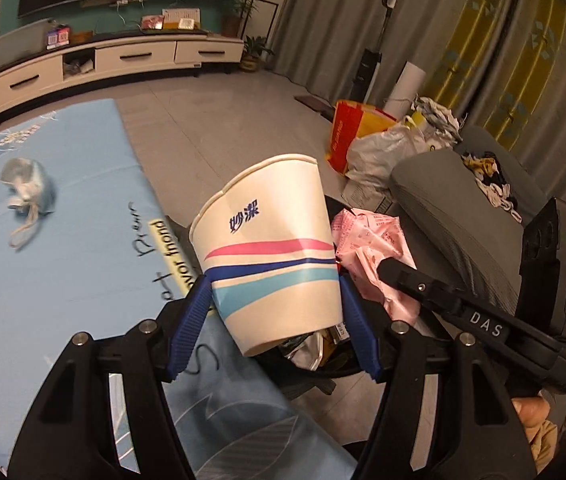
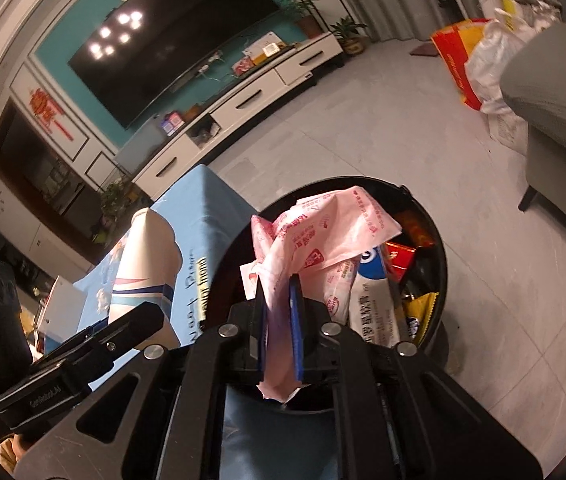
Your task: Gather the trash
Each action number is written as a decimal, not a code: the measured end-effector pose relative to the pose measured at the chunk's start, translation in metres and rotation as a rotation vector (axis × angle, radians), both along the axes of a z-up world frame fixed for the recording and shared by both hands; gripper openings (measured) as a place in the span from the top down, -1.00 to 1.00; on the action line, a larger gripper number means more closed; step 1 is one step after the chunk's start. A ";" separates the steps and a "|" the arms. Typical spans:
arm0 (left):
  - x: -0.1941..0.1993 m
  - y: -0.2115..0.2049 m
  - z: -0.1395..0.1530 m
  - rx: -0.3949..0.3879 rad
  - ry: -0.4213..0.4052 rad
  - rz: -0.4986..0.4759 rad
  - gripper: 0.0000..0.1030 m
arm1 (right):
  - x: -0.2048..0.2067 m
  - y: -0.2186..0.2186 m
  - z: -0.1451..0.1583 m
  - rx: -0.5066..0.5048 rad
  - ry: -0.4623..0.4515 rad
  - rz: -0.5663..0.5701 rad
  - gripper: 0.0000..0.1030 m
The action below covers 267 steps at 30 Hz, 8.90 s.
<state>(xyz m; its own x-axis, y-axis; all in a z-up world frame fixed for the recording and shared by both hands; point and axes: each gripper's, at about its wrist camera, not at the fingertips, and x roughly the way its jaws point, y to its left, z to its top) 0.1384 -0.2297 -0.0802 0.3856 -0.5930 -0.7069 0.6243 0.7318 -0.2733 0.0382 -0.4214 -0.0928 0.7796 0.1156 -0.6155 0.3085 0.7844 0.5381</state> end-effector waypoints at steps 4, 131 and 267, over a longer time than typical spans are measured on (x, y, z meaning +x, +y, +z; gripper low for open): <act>0.012 -0.015 -0.011 0.009 0.032 -0.014 -0.28 | 0.009 -0.013 -0.007 0.020 0.010 -0.023 0.65; 0.123 0.251 -0.023 0.023 -0.043 0.578 0.49 | 0.186 0.247 0.015 -0.386 0.058 0.524 0.74; -0.111 0.077 0.140 0.274 -0.194 0.277 -0.94 | -0.101 0.092 0.145 -0.445 0.176 0.049 -0.94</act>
<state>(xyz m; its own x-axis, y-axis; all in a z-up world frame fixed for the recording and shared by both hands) 0.0271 -0.1523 0.0598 0.6448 -0.2495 -0.7225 0.4152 0.9080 0.0570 -0.0631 -0.3297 0.0525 0.6596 -0.1553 -0.7354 0.3218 0.9426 0.0895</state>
